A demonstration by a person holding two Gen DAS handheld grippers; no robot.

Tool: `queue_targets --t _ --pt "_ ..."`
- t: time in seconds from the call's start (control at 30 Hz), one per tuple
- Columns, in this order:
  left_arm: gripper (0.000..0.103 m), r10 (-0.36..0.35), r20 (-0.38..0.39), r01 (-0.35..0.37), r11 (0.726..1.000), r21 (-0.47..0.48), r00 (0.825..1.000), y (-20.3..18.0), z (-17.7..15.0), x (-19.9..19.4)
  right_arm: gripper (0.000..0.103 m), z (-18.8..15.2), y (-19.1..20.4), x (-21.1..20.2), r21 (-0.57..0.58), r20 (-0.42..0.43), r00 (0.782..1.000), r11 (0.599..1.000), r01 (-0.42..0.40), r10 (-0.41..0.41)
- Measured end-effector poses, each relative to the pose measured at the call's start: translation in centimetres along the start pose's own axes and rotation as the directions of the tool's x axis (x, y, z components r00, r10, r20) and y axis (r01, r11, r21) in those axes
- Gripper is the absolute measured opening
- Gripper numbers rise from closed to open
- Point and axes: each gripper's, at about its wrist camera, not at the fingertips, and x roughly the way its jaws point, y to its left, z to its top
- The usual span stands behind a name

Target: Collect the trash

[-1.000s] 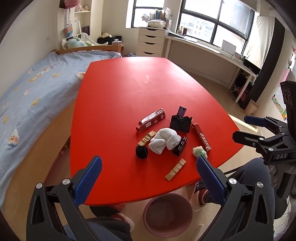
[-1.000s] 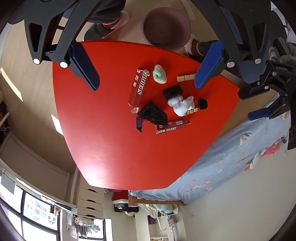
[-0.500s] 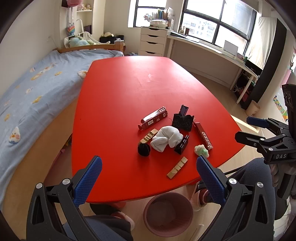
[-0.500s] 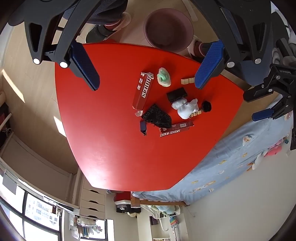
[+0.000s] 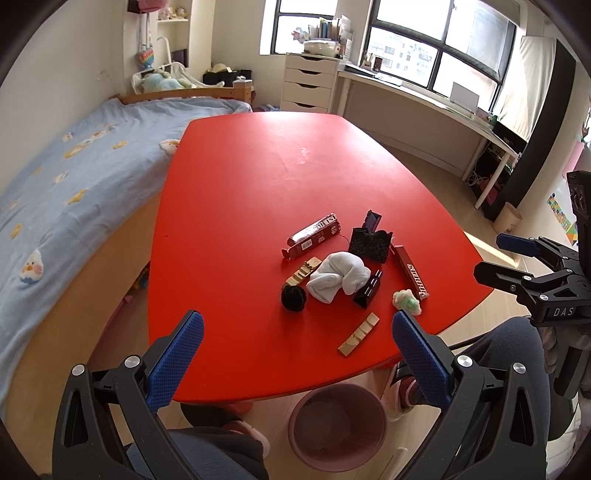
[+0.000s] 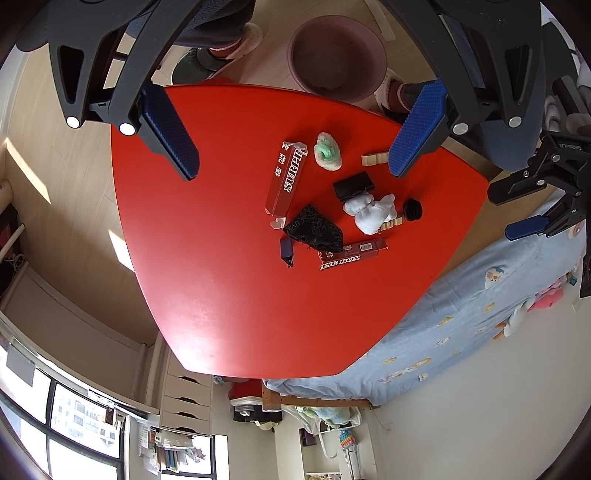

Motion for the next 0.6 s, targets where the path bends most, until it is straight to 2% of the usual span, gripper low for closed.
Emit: queue_targets --t 0.6 --pt "0.098 -0.001 -0.014 0.001 1.000 0.002 1.000 0.01 -0.23 0.15 0.100 0.02 0.36 0.12 -0.007 -0.015 1.000 1.000 0.004 -0.004"
